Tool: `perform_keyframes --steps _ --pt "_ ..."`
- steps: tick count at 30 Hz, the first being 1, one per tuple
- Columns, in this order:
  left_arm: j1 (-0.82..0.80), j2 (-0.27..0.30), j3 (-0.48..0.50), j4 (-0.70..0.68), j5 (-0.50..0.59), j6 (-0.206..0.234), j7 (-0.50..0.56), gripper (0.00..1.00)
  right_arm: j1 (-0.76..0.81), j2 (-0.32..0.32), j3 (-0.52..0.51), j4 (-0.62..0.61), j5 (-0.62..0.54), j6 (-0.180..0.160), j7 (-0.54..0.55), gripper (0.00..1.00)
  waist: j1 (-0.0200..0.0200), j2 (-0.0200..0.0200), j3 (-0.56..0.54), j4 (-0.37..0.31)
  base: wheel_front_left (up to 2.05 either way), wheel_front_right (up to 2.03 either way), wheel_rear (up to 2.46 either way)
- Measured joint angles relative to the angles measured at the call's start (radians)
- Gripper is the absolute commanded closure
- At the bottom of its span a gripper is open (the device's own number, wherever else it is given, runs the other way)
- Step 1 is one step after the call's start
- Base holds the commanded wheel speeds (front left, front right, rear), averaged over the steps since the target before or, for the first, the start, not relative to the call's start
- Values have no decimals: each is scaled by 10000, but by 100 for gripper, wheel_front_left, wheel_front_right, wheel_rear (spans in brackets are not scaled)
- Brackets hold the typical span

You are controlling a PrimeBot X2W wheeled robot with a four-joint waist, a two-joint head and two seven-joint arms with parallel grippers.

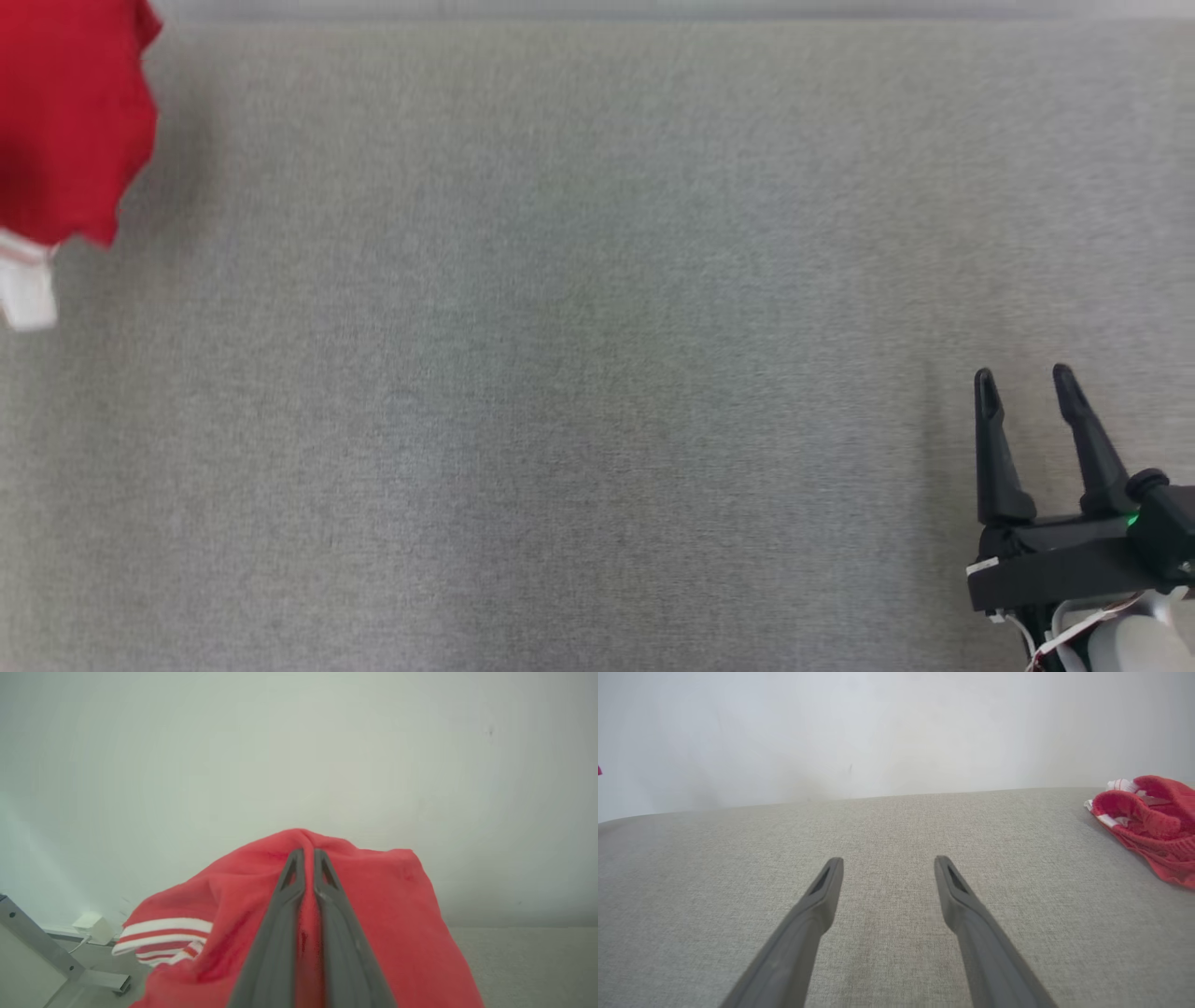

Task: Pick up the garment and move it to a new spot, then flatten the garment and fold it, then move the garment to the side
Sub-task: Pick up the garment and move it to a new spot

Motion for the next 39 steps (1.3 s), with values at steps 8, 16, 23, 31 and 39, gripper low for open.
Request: perform_keyframes --steps 8,16,23,31,39 --pt "-332 -704 -1139 -2798 385 0 606 100 27 433 81 621 155 0 -251 0 0 0 -663 -738 0 0 0" --pt "15 -1818 -2226 -5110 267 0 1735 100 -19 746 173 949 284 0 -297 0 0 0 -851 -1737 0 0 0" --pt "1274 -2940 -3164 -5651 134 107 1749 100 -50 949 249 878 295 0 -307 0 1 -1 -927 -2453 0 0 0" --pt "3234 -3708 -3751 -4911 -151 445 1078 100 -49 1051 332 884 293 0 -309 0 1 0 -1034 -2833 0 0 0" --pt "4732 -4088 -4410 -3833 -516 531 391 93 -47 1101 454 984 291 0 -309 0 1 -1 -1173 -2709 0 0 0"
